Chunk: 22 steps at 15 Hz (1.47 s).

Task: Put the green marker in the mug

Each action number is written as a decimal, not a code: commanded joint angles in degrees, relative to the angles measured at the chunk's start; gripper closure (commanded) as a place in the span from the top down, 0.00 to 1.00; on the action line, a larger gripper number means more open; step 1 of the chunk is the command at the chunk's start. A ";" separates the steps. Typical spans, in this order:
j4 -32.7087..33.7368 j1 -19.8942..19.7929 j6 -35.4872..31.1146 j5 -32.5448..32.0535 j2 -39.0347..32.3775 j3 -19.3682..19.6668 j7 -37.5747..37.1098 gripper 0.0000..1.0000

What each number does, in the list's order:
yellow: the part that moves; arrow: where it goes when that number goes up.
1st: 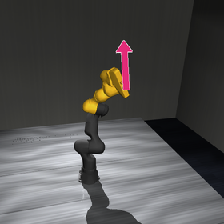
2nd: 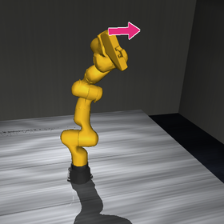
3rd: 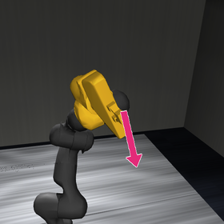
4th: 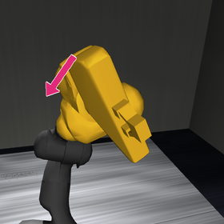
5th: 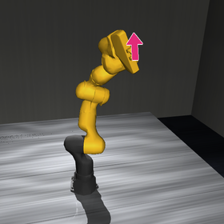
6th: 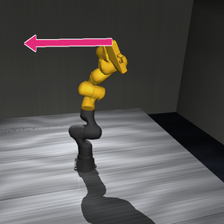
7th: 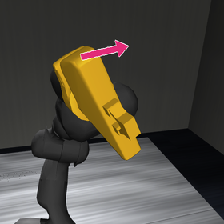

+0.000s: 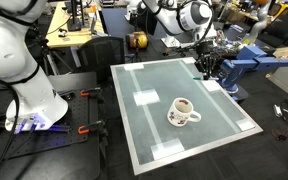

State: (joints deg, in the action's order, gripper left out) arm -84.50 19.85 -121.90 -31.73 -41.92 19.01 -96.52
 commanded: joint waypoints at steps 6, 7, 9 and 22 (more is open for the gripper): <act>-3.36 2.35 20.23 -12.54 3.88 -2.12 -27.57 0.03; -3.37 2.35 23.79 -13.36 4.03 -3.02 -30.42 0.03; -3.00 1.89 31.19 -14.20 3.91 -5.06 -35.17 0.03; -1.35 -2.66 37.66 -21.61 2.01 -9.48 -40.99 0.03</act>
State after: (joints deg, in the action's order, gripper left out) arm -85.17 18.57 -88.22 -50.67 -40.55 11.18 -133.71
